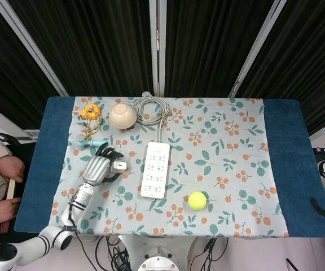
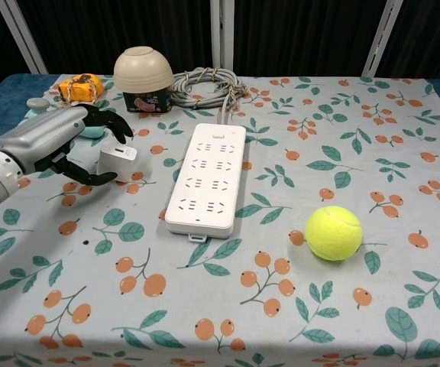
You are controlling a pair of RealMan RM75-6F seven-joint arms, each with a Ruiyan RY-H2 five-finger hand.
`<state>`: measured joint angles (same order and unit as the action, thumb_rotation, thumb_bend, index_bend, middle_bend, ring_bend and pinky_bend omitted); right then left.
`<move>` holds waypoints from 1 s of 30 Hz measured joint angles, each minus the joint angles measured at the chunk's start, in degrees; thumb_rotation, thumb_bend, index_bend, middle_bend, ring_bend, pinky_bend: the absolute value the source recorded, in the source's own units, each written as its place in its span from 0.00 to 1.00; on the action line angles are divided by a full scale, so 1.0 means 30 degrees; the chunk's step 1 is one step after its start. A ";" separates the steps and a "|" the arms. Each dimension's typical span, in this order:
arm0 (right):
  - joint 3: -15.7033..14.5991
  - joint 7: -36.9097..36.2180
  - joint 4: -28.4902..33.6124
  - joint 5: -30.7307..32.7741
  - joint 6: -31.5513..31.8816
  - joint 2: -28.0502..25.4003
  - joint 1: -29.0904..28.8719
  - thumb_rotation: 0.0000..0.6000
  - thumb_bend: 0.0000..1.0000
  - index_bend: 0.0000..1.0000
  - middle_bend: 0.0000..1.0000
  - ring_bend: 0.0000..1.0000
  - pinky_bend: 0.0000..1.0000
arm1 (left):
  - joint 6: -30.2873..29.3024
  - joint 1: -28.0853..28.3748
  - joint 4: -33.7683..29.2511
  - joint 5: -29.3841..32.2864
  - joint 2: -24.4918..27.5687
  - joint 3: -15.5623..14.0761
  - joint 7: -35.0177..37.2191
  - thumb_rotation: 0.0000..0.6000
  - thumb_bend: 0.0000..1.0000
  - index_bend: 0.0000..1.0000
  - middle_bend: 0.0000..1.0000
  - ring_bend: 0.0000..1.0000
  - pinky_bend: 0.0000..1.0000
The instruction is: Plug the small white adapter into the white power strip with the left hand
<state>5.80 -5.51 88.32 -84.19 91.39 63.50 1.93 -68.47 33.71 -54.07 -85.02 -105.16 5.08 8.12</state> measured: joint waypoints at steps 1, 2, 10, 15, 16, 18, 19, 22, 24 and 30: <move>-0.0001 0.0013 0.0005 -0.0061 -0.0023 0.0002 -0.0040 1.00 0.16 0.00 0.16 0.00 0.07 | 0.0105 0.0014 -0.0679 0.0121 0.0325 0.0049 -0.0917 1.00 0.24 0.29 0.30 0.15 0.05; -0.0004 0.0017 0.0007 -0.0108 -0.0044 0.0007 -0.0073 1.00 0.15 0.00 0.16 0.00 0.07 | 0.0268 0.0038 -0.1694 0.0335 0.0763 0.0133 -0.2240 1.00 0.24 0.29 0.30 0.15 0.05; -0.0029 -0.0144 -0.0143 -0.0119 -0.0066 0.0033 -0.0071 1.00 0.15 0.00 0.16 0.00 0.07 | 0.2148 0.0596 -0.8468 0.3255 0.3186 0.0824 -1.1198 1.00 0.25 0.29 0.30 0.15 0.05; -0.0037 -0.0283 -0.0256 -0.0092 -0.0056 0.0038 -0.0040 1.00 0.16 0.00 0.16 0.00 0.07 | 0.3075 0.1335 -1.0704 0.6425 0.3806 0.1458 -1.5265 1.00 0.25 0.30 0.31 0.17 0.06; -0.0040 -0.0308 -0.0283 -0.0096 -0.0064 0.0042 -0.0041 1.00 0.16 0.00 0.16 0.00 0.07 | 0.3146 0.1484 -1.0901 0.6948 0.3837 0.1574 -1.5805 1.00 0.25 0.30 0.31 0.18 0.06; -0.0043 -0.0340 -0.0313 -0.0103 -0.0081 0.0050 -0.0049 1.00 0.16 0.00 0.16 0.00 0.07 | 0.3200 0.1831 -1.1224 0.8047 0.3836 0.1831 -1.6912 1.00 0.25 0.31 0.32 0.19 0.06; -0.0048 -0.0362 -0.0333 -0.0106 -0.0094 0.0057 -0.0053 1.00 0.16 0.00 0.16 0.00 0.07 | 0.3190 0.1971 -1.1311 0.8468 0.3809 0.1934 -1.7306 1.00 0.25 0.31 0.32 0.19 0.07; -0.0060 -0.0417 -0.0389 -0.0093 -0.0131 0.0073 -0.0056 1.00 0.15 0.00 0.16 0.00 0.07 | 0.3083 0.2387 -1.1531 0.9687 0.3683 0.2194 -1.8270 1.00 0.25 0.33 0.35 0.22 0.07; -0.0056 -0.0460 -0.0412 -0.0074 -0.0130 0.0073 -0.0048 1.00 0.15 0.00 0.16 0.00 0.07 | 0.2917 0.2628 -1.1668 1.0333 0.3610 0.2271 -1.8755 1.00 0.25 0.35 0.38 0.24 0.07; -0.0071 -0.0555 -0.0476 -0.0069 -0.0198 0.0119 -0.0067 1.00 0.16 0.00 0.16 0.00 0.07 | 0.2550 0.3063 -1.1747 1.1360 0.3462 0.2183 -1.9238 1.00 0.26 0.37 0.40 0.26 0.08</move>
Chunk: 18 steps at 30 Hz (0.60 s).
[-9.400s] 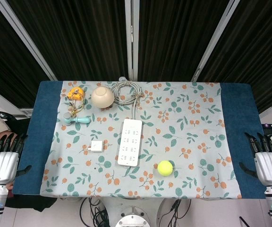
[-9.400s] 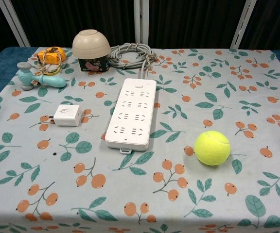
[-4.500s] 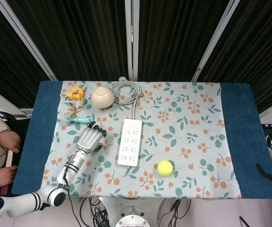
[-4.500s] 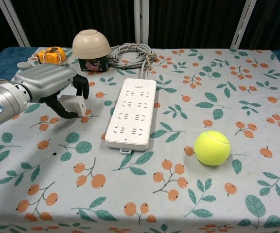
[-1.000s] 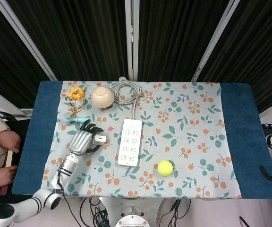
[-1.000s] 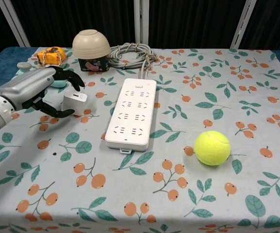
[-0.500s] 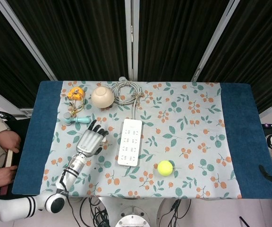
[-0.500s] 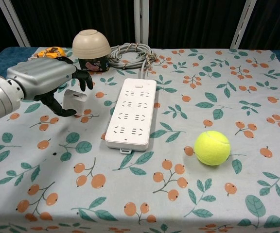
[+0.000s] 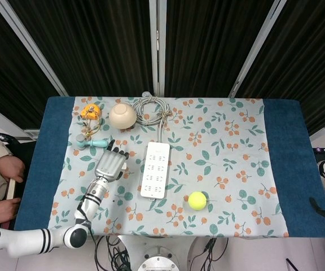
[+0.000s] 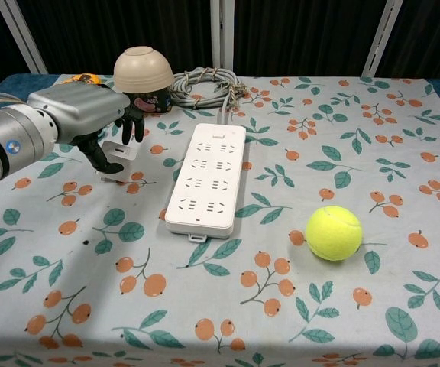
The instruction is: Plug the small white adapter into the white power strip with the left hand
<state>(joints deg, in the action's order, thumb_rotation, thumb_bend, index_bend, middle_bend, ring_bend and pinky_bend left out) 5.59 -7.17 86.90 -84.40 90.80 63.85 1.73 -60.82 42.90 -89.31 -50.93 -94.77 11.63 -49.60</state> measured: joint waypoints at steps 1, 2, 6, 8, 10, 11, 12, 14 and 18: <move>-0.0003 -0.0008 -0.0003 0.0003 -0.0003 0.0006 0.0002 1.00 0.16 0.00 0.16 0.00 0.07 | -0.0017 0.0046 0.0034 0.0093 -0.0024 -0.0013 0.0023 1.00 0.26 0.37 0.40 0.27 0.08; -0.0003 -0.0012 -0.0002 0.0014 -0.0004 0.0004 0.0006 1.00 0.16 0.00 0.16 0.00 0.07 | -0.0035 0.0105 0.0107 0.0191 -0.0051 -0.0041 0.0063 1.00 0.26 0.37 0.40 0.27 0.09; 0.0000 -0.0010 0.0049 0.0018 0.0044 -0.0034 0.0038 1.00 0.15 0.00 0.16 0.00 0.07 | -0.0148 0.0242 0.0460 0.0376 -0.0151 -0.0180 0.0126 1.00 0.26 0.37 0.41 0.27 0.09; -0.0004 -0.0008 0.0075 0.0025 0.0063 -0.0050 0.0060 1.00 0.15 0.00 0.16 0.00 0.07 | -0.0195 0.0283 0.0606 0.0517 -0.0190 -0.0298 0.0159 1.00 0.27 0.39 0.41 0.28 0.09; -0.0012 -0.0001 0.0095 0.0041 0.0047 -0.0054 0.0068 1.00 0.15 0.00 0.16 0.00 0.07 | -0.0211 0.0306 0.0693 0.0604 -0.0192 -0.0431 0.0213 1.00 0.27 0.39 0.42 0.28 0.09; -0.0017 0.0001 0.0103 0.0042 0.0030 -0.0053 0.0064 1.00 0.16 0.00 0.16 0.00 0.07 | -0.0224 0.0313 0.0740 0.0645 -0.0188 -0.0510 0.0260 1.00 0.27 0.39 0.42 0.28 0.09; -0.0022 0.0003 0.0110 0.0043 0.0012 -0.0051 0.0060 1.00 0.16 0.00 0.16 0.00 0.07 | -0.0232 0.0314 0.0767 0.0682 -0.0183 -0.0562 0.0305 1.00 0.28 0.39 0.42 0.28 0.09; -0.0027 0.0016 0.0128 0.0043 -0.0014 -0.0048 0.0048 1.00 0.15 0.00 0.16 0.00 0.07 | -0.0259 0.0319 0.0859 0.0744 -0.0174 -0.0658 0.0379 1.00 0.29 0.40 0.42 0.28 0.09; -0.0022 0.0071 0.0197 0.0039 -0.0021 -0.0062 0.0037 1.00 0.15 0.00 0.16 0.00 0.07 | -0.0297 0.0327 0.1030 0.0692 -0.0184 -0.0720 0.0711 1.00 0.34 0.46 0.48 0.34 0.11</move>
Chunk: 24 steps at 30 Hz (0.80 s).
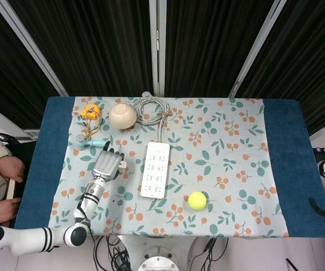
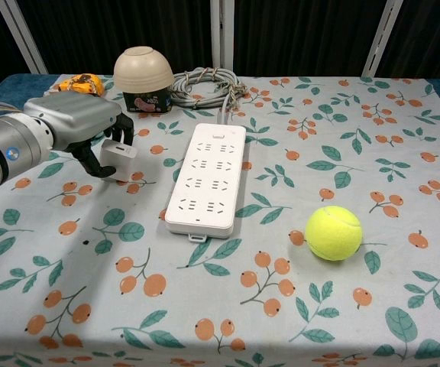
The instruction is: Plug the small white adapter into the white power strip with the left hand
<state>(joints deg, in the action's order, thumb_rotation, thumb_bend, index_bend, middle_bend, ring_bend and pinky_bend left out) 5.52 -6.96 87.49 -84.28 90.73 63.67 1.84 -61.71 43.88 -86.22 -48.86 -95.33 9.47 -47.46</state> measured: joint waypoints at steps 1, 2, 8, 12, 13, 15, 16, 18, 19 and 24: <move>0.0001 0.0024 0.0026 0.0001 0.0003 -0.0006 0.0001 1.00 0.16 0.00 0.16 0.00 0.07 | -0.0020 -0.0004 0.0068 -0.0094 -0.0018 -0.0008 0.0142 1.00 0.36 0.48 0.51 0.36 0.12; 0.0002 0.0042 0.0043 0.0001 0.0009 -0.0009 0.0003 1.00 0.16 0.00 0.16 0.00 0.07 | -0.0021 -0.0012 0.0156 -0.0221 -0.0035 -0.0019 0.0371 1.00 0.38 0.51 0.53 0.38 0.13; -0.0004 0.0111 0.0149 -0.0022 0.0071 -0.0028 0.0030 1.00 0.15 0.00 0.16 0.00 0.07 | 0.0160 -0.0065 0.0474 -0.1270 0.0056 0.0217 0.2520 1.00 0.44 0.63 0.66 0.49 0.26; 0.0007 0.0204 0.0220 -0.0041 0.0125 -0.0077 0.0045 1.00 0.15 0.00 0.16 0.00 0.07 | 0.0398 -0.0102 0.0677 -0.2479 0.0230 0.0624 0.5166 1.00 0.47 0.64 0.67 0.50 0.34; 0.0009 0.0249 0.0254 -0.0048 0.0113 -0.0099 0.0034 1.00 0.15 0.00 0.16 0.00 0.07 | 0.0468 -0.0104 0.0720 -0.2807 0.0263 0.0741 0.5955 1.00 0.48 0.64 0.67 0.50 0.37; 0.0019 0.0332 0.0317 -0.0058 0.0083 -0.0132 0.0002 1.00 0.15 0.00 0.16 0.00 0.07 | 0.0621 -0.0083 0.0852 -0.3698 0.0309 0.1011 0.8043 1.00 0.48 0.64 0.68 0.51 0.40; 0.0029 0.0395 0.0369 -0.0060 0.0045 -0.0163 -0.0029 1.00 0.15 0.00 0.16 0.00 0.07 | 0.0672 -0.0062 0.0932 -0.4146 0.0312 0.1122 0.9000 1.00 0.48 0.64 0.68 0.51 0.40; 0.0044 0.0504 0.0461 -0.0061 -0.0021 -0.0218 -0.0082 1.00 0.15 0.00 0.16 0.00 0.07 | 0.0735 0.0045 0.1229 -0.5410 0.0249 0.1350 1.1197 1.00 0.48 0.64 0.68 0.51 0.41; 0.0052 0.0583 0.0533 -0.0062 -0.0068 -0.0264 -0.0116 1.00 0.15 0.00 0.16 0.00 0.07 | 0.0750 0.0121 0.1407 -0.6038 0.0183 0.1429 1.2052 1.00 0.48 0.64 0.68 0.51 0.41; 0.0094 0.0834 0.0786 0.0062 -0.0310 -0.0445 -0.0239 1.00 0.15 0.00 0.16 0.00 0.07 | 0.0941 0.1020 0.2868 -0.9071 -0.0721 0.1591 1.4569 1.00 0.48 0.64 0.68 0.51 0.39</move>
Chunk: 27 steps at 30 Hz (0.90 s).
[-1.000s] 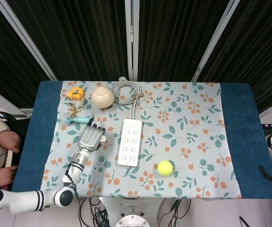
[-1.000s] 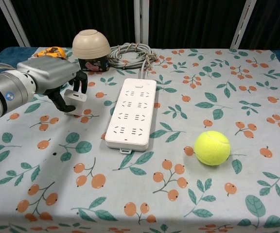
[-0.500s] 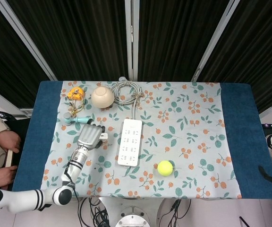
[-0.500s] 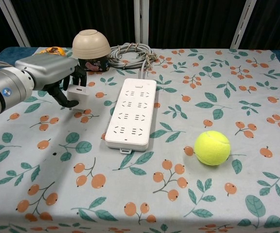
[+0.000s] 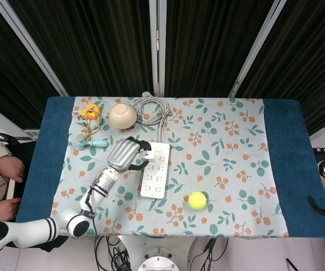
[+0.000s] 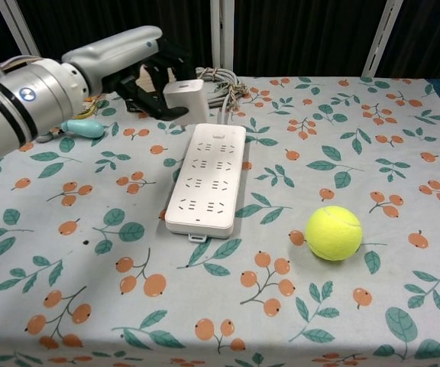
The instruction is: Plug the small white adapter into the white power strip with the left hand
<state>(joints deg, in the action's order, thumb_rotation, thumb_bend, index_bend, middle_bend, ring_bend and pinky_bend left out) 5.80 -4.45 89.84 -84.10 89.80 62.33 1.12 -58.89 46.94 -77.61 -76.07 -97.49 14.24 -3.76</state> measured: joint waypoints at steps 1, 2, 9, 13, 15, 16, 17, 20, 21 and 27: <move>0.0005 0.0027 0.0036 0.0028 -0.0053 -0.0031 -0.0022 1.00 0.15 0.00 0.16 0.00 0.07 | 0.0045 0.0192 0.0290 -0.0283 -0.0242 -0.0030 0.0088 1.00 0.48 0.64 0.68 0.50 0.39; 0.0004 0.0043 0.0053 0.0047 -0.0087 -0.0051 -0.0034 1.00 0.15 0.00 0.16 0.00 0.07 | 0.0090 0.0402 0.0655 -0.0570 -0.0555 -0.0091 0.0130 1.00 0.48 0.64 0.68 0.50 0.39; 0.0004 0.0091 0.0106 0.0187 -0.0190 -0.0115 -0.0054 1.00 0.15 0.00 0.16 0.00 0.07 | 0.0257 0.0903 0.2668 -0.1039 -0.2035 -0.0495 0.0630 1.00 0.47 0.64 0.68 0.50 0.38; 0.0005 0.0116 0.0114 0.0191 -0.0220 -0.0098 -0.0086 1.00 0.15 0.00 0.16 0.00 0.07 | 0.0428 0.0884 0.3403 -0.0791 -0.2610 -0.0687 0.0765 1.00 0.47 0.64 0.68 0.50 0.38; -0.0001 0.0109 0.0106 0.0174 -0.0232 -0.0078 -0.0103 1.00 0.15 0.00 0.16 0.00 0.07 | 0.0548 0.0815 0.3450 -0.0460 -0.2722 -0.0701 0.0595 1.00 0.47 0.64 0.68 0.50 0.38; -0.0002 0.0101 0.0093 0.0164 -0.0232 -0.0067 -0.0111 1.00 0.15 0.00 0.16 0.00 0.07 | 0.0603 0.0783 0.3447 -0.0326 -0.2756 -0.0706 0.0469 1.00 0.47 0.64 0.68 0.50 0.38; -0.0003 0.0099 0.0081 0.0165 -0.0229 -0.0056 -0.0112 1.00 0.15 0.00 0.16 0.00 0.07 | 0.0661 0.0734 0.3435 -0.0166 -0.2796 -0.0715 0.0290 1.00 0.47 0.64 0.68 0.50 0.38; -0.0009 0.0094 0.0071 0.0170 -0.0208 -0.0053 -0.0104 1.00 0.15 0.00 0.16 0.00 0.07 | 0.0688 0.0583 0.3395 0.0054 -0.2864 -0.0729 0.0104 1.00 0.47 0.64 0.68 0.50 0.38; -0.0011 0.0093 0.0069 0.0163 -0.0188 -0.0054 -0.0097 1.00 0.15 0.00 0.16 0.00 0.07 | 0.0688 0.0568 0.3386 0.0069 -0.2858 -0.0732 0.0084 1.00 0.47 0.64 0.68 0.50 0.38; -0.0029 0.0069 0.0066 0.0158 -0.0122 -0.0049 -0.0058 1.00 0.16 0.00 0.16 0.00 0.07 | 0.0671 0.0508 0.3283 0.0106 -0.2793 -0.0750 -0.0084 1.00 0.47 0.64 0.68 0.50 0.38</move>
<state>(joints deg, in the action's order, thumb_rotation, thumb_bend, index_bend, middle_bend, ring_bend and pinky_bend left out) 5.71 -4.25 90.04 -83.62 89.44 62.19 0.95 -56.87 48.46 -67.77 -75.75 -105.87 11.99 -4.01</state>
